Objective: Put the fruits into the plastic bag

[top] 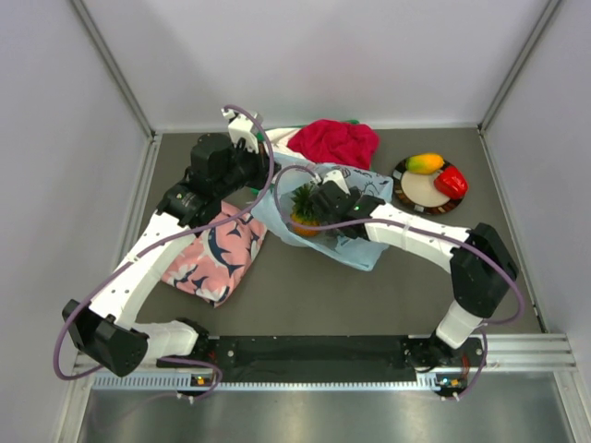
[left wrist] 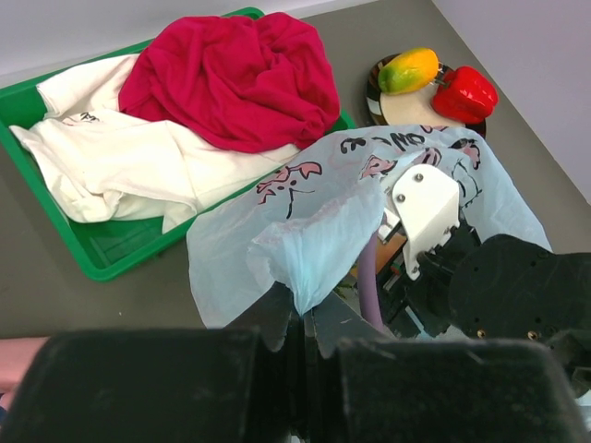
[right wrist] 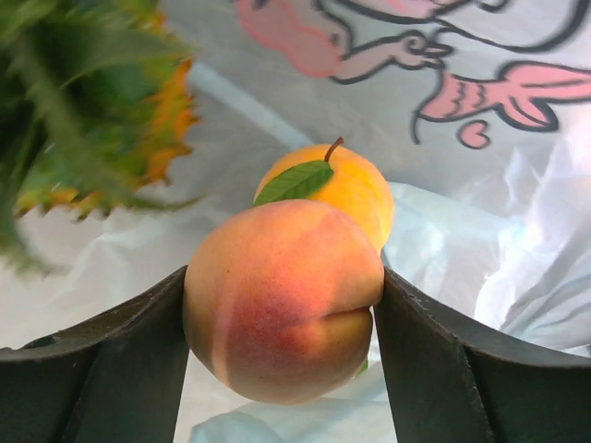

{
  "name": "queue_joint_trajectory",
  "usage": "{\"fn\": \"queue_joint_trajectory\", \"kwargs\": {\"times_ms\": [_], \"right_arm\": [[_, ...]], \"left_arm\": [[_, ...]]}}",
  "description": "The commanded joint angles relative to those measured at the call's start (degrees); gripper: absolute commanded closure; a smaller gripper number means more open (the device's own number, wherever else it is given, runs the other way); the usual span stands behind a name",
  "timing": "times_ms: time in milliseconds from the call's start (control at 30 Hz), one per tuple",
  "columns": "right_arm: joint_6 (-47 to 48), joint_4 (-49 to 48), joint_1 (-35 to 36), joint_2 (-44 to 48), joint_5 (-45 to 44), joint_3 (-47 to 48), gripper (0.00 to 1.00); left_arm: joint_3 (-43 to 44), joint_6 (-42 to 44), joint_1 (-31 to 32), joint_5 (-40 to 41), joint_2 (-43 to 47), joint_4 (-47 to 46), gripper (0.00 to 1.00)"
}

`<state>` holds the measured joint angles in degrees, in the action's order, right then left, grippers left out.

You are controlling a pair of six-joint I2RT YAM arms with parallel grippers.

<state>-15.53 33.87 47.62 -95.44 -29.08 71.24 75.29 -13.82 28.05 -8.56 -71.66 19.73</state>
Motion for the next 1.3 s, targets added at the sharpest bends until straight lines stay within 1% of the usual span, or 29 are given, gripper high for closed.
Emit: {"fn": "queue_joint_trajectory", "kwargs": {"times_ms": [0,133,200,267,300,367,400,467,500,567,600,700,1000,1267], "right_arm": [[-3.98,2.43,-2.35,-0.45,-3.18,-1.37,0.83],[-5.39,2.34,-2.70,-0.98,-2.74,-2.51,0.81],[-5.65,2.34,-2.79,-1.15,-2.47,-2.42,0.78],[-5.83,1.99,-2.79,-1.15,-1.69,-2.42,0.72],[-5.92,1.91,-2.88,-0.98,-1.51,-2.42,0.66],[-6.18,1.38,-2.79,-0.45,-0.81,-2.42,0.61],[-6.09,1.29,-2.88,-0.02,-0.63,-2.51,0.53],[-6.35,0.85,-2.79,0.43,0.16,-2.69,0.46],[-6.36,0.41,-2.79,0.60,0.43,-2.77,0.40],[-6.53,0.15,-2.88,1.30,1.13,-2.86,0.33],[-6.53,-0.20,-2.88,1.57,1.48,-3.12,0.27],[-6.62,-1.26,-2.88,2.45,2.80,-3.65,0.20],[-7.15,-3.45,-2.79,4.82,6.40,-4.27,0.12],[-7.50,-7.41,-2.79,8.77,9.47,-4.88,0.11]], "left_arm": [[0.56,-0.06,-0.02,-0.41,0.99,-2.15,1.00],[0.56,-0.06,-0.02,-0.32,1.08,-2.24,1.00],[0.56,-0.06,-0.10,-0.50,0.99,-2.15,1.00],[0.56,-0.06,-0.10,-0.58,0.91,-2.24,1.00],[0.48,-0.15,-0.10,-0.58,0.91,-2.24,1.00],[0.56,-0.15,-0.10,-0.58,0.99,-2.24,1.00],[0.56,-0.15,-0.10,-0.58,0.99,-2.15,1.00],[0.56,-0.15,-0.10,-0.58,1.08,-2.24,1.00],[0.56,-0.15,-0.10,-0.58,1.08,-2.15,1.00],[0.56,-0.15,-0.10,-0.67,1.08,-2.24,1.00],[0.56,-0.24,-0.02,-0.67,1.08,-2.24,1.00],[0.56,-0.24,-0.02,-0.76,1.17,-2.24,1.00],[0.56,-0.24,-0.10,-0.76,1.17,-2.24,1.00],[0.56,-0.24,-0.10,-0.67,1.35,-2.32,1.00]]}}
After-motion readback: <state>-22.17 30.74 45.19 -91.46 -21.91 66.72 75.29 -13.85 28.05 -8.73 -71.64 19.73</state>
